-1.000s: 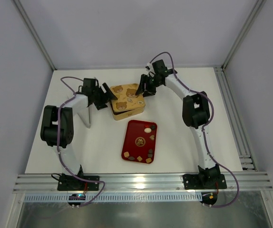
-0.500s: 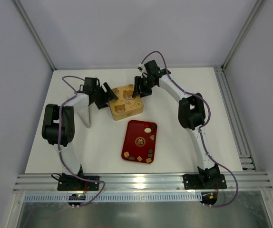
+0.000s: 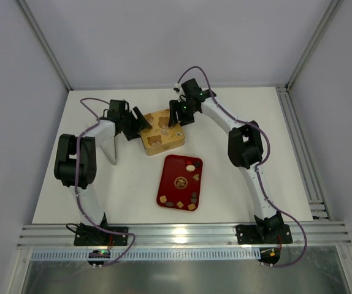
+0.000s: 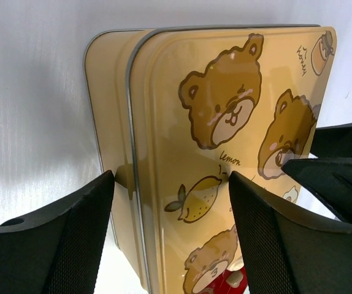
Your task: Pack the chocolate
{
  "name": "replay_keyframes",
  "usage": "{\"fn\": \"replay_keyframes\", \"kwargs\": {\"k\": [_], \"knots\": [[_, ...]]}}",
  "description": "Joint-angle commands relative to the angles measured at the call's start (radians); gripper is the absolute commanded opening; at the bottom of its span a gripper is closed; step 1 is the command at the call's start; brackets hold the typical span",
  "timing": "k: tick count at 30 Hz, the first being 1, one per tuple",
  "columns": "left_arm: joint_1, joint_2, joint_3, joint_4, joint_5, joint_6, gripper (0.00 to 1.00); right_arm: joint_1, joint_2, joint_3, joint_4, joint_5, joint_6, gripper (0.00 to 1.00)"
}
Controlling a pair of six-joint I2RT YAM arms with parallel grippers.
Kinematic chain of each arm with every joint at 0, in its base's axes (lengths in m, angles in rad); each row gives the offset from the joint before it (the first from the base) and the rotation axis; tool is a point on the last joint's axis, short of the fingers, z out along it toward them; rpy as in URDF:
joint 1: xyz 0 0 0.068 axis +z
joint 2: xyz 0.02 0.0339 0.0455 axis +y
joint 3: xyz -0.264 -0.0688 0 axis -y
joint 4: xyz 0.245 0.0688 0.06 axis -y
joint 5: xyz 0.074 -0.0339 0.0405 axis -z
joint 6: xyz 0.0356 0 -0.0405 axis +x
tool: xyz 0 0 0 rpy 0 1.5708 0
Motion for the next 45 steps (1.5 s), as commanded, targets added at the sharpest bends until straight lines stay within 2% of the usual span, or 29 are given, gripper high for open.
{"fn": "replay_keyframes", "kwargs": {"k": [1, 14, 21, 28, 38, 45], "knots": [[-0.005, -0.017, -0.004, -0.014, -0.03, -0.007, 0.72, 0.041, -0.061, 0.005, -0.013, 0.06, -0.032, 0.64], [-0.006, -0.015, -0.012, -0.058, -0.067, -0.022, 0.6, 0.073, -0.058, 0.001, -0.049, 0.103, -0.026, 0.68], [-0.006, 0.004, -0.021, -0.117, -0.113, -0.028, 0.47, 0.073, -0.057, -0.071, -0.033, 0.117, -0.017, 0.66], [-0.004, 0.021, -0.009, -0.161, -0.137, -0.018, 0.46, 0.07, -0.083, -0.185, 0.034, 0.099, 0.014, 0.56], [-0.008, 0.043, 0.029, -0.201, -0.15, -0.007, 0.47, 0.036, -0.132, -0.363, 0.146, 0.031, 0.068, 0.52], [-0.014, 0.038, 0.085, -0.227, -0.145, 0.03, 0.5, 0.033, -0.179, -0.329, 0.172, 0.039, 0.069, 0.54]]}}
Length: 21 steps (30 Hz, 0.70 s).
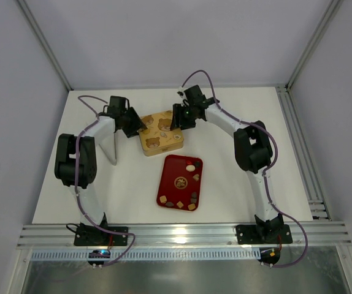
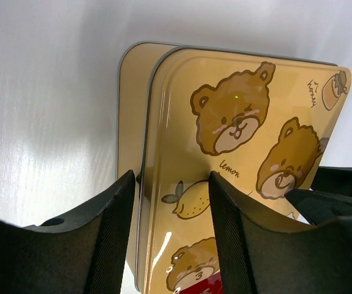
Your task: Pack the chocolate
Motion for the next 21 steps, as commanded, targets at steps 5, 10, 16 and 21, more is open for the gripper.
{"fn": "replay_keyframes", "kwargs": {"k": [5, 10, 16, 21], "knots": [[-0.014, 0.002, 0.086, -0.125, -0.055, 0.086, 0.57, 0.0, -0.044, 0.079, -0.061, 0.005, -0.006, 0.6], [-0.012, -0.064, 0.158, -0.145, -0.071, 0.137, 0.7, -0.018, -0.113, 0.13, -0.038, 0.026, -0.008, 0.66], [-0.011, -0.176, 0.233, -0.2, -0.082, 0.179, 0.77, -0.04, -0.253, 0.057, 0.0, 0.088, -0.005, 0.7], [-0.012, -0.32, 0.18, -0.223, -0.072, 0.195, 0.78, -0.041, -0.527, -0.154, 0.113, 0.158, 0.009, 0.75]]}}
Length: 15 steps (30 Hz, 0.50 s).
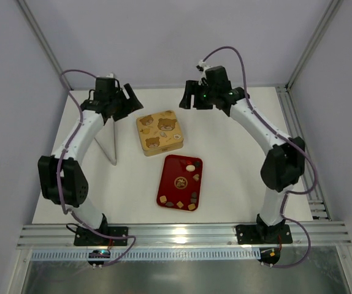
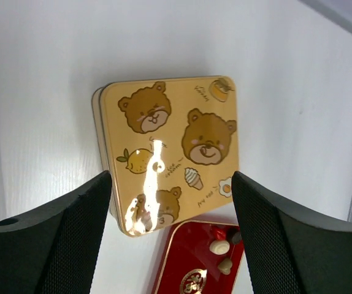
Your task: Pack the chocolate
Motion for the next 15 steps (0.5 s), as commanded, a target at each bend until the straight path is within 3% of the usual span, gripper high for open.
{"fn": "replay_keyframes", "kwargs": {"k": [1, 9, 15], "knots": [[-0.001, -0.182, -0.016, -0.033, -0.008, 0.052, 0.78, 0.005, -0.227, -0.147, 0.113, 0.092, 0.01, 0.76], [-0.001, -0.545, -0.238, -0.076, -0.01, 0.131, 0.81, 0.002, -0.691, -0.514, 0.188, 0.221, 0.03, 0.83], [-0.001, -0.734, -0.391, -0.115, -0.013, 0.135, 0.82, 0.0, -0.902, -0.754, 0.175, 0.36, 0.039, 0.91]]}}
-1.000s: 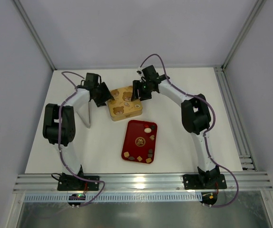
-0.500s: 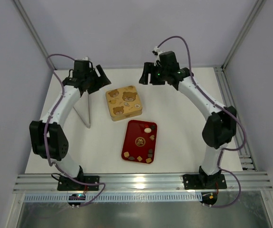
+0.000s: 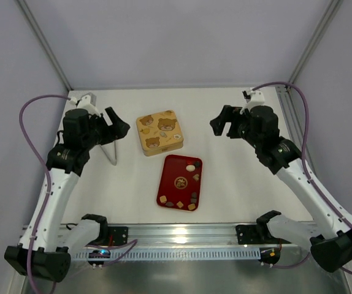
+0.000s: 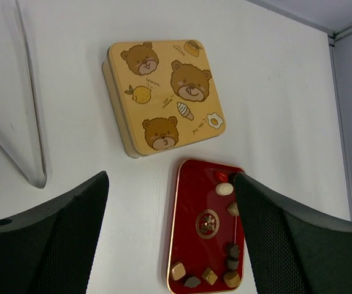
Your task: Pack the chocolate
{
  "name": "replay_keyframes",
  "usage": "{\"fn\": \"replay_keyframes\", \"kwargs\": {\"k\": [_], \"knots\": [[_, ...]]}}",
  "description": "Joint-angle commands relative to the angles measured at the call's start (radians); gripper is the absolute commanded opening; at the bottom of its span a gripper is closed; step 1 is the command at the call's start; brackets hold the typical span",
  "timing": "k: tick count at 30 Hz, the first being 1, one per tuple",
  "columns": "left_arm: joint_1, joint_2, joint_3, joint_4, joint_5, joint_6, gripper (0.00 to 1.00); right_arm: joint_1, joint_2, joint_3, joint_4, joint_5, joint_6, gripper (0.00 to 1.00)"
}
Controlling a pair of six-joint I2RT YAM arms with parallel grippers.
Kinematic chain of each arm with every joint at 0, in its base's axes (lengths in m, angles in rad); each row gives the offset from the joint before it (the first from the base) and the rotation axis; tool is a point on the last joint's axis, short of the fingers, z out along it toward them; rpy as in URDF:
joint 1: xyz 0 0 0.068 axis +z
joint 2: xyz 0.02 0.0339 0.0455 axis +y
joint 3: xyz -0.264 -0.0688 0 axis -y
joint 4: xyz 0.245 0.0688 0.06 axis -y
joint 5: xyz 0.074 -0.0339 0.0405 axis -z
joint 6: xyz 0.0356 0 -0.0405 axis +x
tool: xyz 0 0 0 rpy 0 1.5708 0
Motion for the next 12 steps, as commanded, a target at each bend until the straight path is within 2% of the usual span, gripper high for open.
{"fn": "replay_keyframes", "kwargs": {"k": [1, 4, 10, 12], "knots": [[-0.001, -0.09, -0.065, -0.035, -0.003, 0.025, 0.82, -0.002, -0.087, -0.088, 0.014, 0.106, 0.01, 0.92], [-0.001, -0.142, -0.098, -0.036, 0.01, 0.014, 0.82, 0.0, -0.137, -0.131, 0.006, 0.126, 0.009, 0.92], [-0.001, -0.15, -0.1, -0.053, 0.037, 0.011, 0.82, 0.0, -0.159, -0.163, 0.016, 0.159, 0.013, 0.93], [-0.001, -0.161, -0.105, -0.058, 0.047, 0.01, 0.82, 0.0, -0.159, -0.16, 0.015, 0.181, 0.019, 0.98]]}}
